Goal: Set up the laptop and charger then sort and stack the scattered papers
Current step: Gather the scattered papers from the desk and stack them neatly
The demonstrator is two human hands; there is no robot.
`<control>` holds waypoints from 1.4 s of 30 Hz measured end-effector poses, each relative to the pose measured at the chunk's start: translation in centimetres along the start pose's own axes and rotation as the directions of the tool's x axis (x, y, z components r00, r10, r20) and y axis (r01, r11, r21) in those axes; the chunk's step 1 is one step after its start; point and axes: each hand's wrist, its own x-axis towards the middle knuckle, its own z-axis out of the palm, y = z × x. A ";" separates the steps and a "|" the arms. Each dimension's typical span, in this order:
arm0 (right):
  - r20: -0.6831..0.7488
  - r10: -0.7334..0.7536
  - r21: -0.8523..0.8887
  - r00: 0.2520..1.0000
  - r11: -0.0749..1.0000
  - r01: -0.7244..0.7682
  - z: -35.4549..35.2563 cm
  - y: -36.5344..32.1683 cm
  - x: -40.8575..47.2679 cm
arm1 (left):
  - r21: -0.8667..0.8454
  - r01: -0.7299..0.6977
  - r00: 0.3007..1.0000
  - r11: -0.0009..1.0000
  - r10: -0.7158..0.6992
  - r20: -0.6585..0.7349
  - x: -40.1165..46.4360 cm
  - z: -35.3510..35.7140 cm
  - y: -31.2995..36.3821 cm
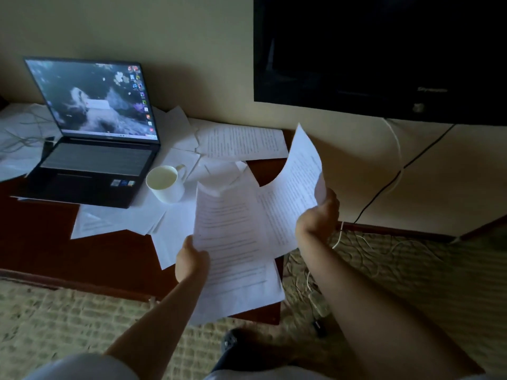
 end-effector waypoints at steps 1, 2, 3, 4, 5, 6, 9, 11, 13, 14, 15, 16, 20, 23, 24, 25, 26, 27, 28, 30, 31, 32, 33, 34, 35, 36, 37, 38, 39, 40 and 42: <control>-0.009 -0.085 0.022 0.996 0.996 0.085 -0.2 -0.3 0.0 | 0.007 0.006 1.000 1.000 -0.006 -0.018 -0.4 -0.2 -0.2; -0.024 -0.176 0.029 0.984 0.984 0.177 -1.1 -1.0 -0.2 | 0.022 0.016 0.999 1.000 -0.015 -0.038 -0.8 -0.5 -0.3; -0.034 -0.269 0.035 0.963 0.962 0.270 -1.6 -1.4 -0.1 | 0.039 0.030 0.998 0.999 -0.028 -0.057 -1.1 -0.7 -0.5; -0.027 -0.365 0.028 0.930 0.930 0.366 -2.4 -1.7 -0.2 | 0.050 0.043 0.997 0.998 -0.039 -0.072 -1.5 -1.0 -0.8; -0.036 -0.452 0.009 0.891 0.892 0.452 -3.0 -1.9 0.0 | 0.053 0.047 0.995 0.997 -0.043 -0.086 -1.8 -1.2 -1.0; -0.023 -0.513 -0.011 0.858 0.859 0.513 -3.7 -2.1 0.0 | 0.047 0.045 0.994 0.998 -0.041 -0.101 -2.2 -1.4 -1.3; 0.082 -0.588 -0.075 0.804 0.801 0.594 -5.3 -3.0 -0.6 | -0.031 0.000 0.990 1.000 -0.004 -0.140 -3.4 -2.1 -1.2; 0.167 -0.559 -0.072 0.812 0.815 0.576 -6.3 -3.8 -1.4 | -0.123 -0.039 0.991 0.992 0.022 -0.135 -4.3 -2.5 -0.6; 0.334 -0.423 -0.040 0.842 0.887 0.461 -7.3 -4.9 -2.0 | -0.228 -0.052 0.993 0.972 0.026 -0.117 -4.7 -2.6 -0.1; 0.448 -0.294 -0.037 0.844 0.938 0.346 -7.5 -5.3 -2.2 | -0.272 -0.048 0.995 0.961 0.022 -0.097 -4.7 -2.6 -0.1; 0.548 -0.171 -0.032 0.818 0.974 0.225 -7.4 -5.4 -2.3 | -0.311 -0.021 0.998 0.950 0.000 -0.067 -4.6 -2.6 -0.1; 0.629 -0.090 -0.027 0.772 0.990 0.137 -7.1 -5.3 -2.6 | -0.354 0.009 0.999 0.935 -0.022 -0.032 -4.5 -2.6 -0.3; 0.755 -0.022 -0.053 0.655 0.994 0.095 -4.5 -2.6 -4.4 | -0.498 0.210 0.967 0.842 -0.105 0.231 -4.0 -2.7 -1.6; 0.767 0.073 -0.159 0.637 0.984 0.078 -2.4 0.2 -5.6 | -0.500 0.283 0.951 0.819 -0.173 0.255 -3.0 -2.5 -2.7; 0.769 0.091 -0.176 0.633 0.982 0.074 -1.6 0.9 -5.9 | -0.499 0.310 0.939 0.809 -0.181 0.291 -2.9 -2.4 -3.0; 0.771 0.104 -0.190 0.628 0.979 0.070 -1.0 1.3 -6.1 | -0.483 0.343 0.924 0.806 -0.198 0.327 -2.9 -2.4 -3.2; 0.771 0.115 -0.203 0.626 0.977 0.071 -0.3 1.7 -6.4 | -0.488 0.379 0.906 0.786 -0.209 0.367 -2.7 -2.2 -3.5; 0.767 0.126 -0.220 0.629 0.973 0.073 0.4 1.9 -6.5 | -0.496 0.416 0.888 0.762 -0.225 0.400 -2.7 -2.2 -3.4; 0.761 0.132 -0.231 0.635 0.970 0.075 1.2 2.1 -6.7 | -0.508 0.436 0.878 0.743 -0.228 0.420 -2.5 -2.1 -3.6; 0.747 0.147 -0.250 0.648 0.966 0.069 2.4 2.3 -6.8 | -0.502 0.410 0.892 0.761 -0.220 0.395 -1.6 -2.0 -3.8; 0.741 0.155 -0.257 0.654 0.964 0.062 3.0 2.4 -6.9 | -0.476 0.373 0.904 0.796 -0.196 0.379 -1.2 -1.9 -3.7; 0.732 0.161 -0.263 0.662 0.963 0.056 3.4 2.6 -7.0 | -0.454 0.335 0.915 0.826 -0.170 0.367 -0.8 -1.8 -3.7; 0.719 0.164 -0.268 0.675 0.962 0.052 3.9 2.8 -7.1 | -0.428 0.305 0.921 0.851 -0.148 0.362 -0.7 -1.8 -3.6; 0.705 0.163 -0.272 0.690 0.961 0.051 4.3 3.0 -7.2 | -0.421 0.286 0.924 0.861 -0.132 0.358 -0.5 -1.5 -3.5; 0.693 0.164 -0.276 0.702 0.960 0.047 4.5 3.1 -7.1 | -0.421 0.278 0.926 0.863 -0.124 0.357 -0.5 -1.4 -3.1; 0.685 0.162 -0.276 0.710 0.960 0.047 4.6 3.1 -7.0 | -0.421 0.269 0.930 0.866 -0.120 0.349 -0.5 -1.3 -2.8; 0.680 0.153 -0.269 0.717 0.962 0.050 4.7 3.1 -6.8 | -0.413 0.258 0.935 0.873 -0.118 0.334 -0.6 -1.3 -2.5; 0.673 0.146 -0.261 0.725 0.964 0.049 4.7 3.1 -6.5 | -0.415 0.254 0.938 0.874 -0.117 0.327 -0.6 -1.2 -2.3; 0.660 0.133 -0.246 0.739 0.968 0.045 4.6 3.1 -6.2 | -0.432 0.261 0.938 0.863 -0.122 0.324 -0.6 -1.1 -2.2; 0.647 0.128 -0.238 0.752 0.970 0.039 4.5 3.1 -6.0 | -0.446 0.268 0.939 0.854 -0.128 0.320 -0.4 -0.9 -2.3; 0.626 0.106 -0.250 0.773 0.966 0.069 4.5 3.5 -5.6 | -0.422 0.255 0.944 0.870 -0.129 0.303 -0.5 -0.6 -2.3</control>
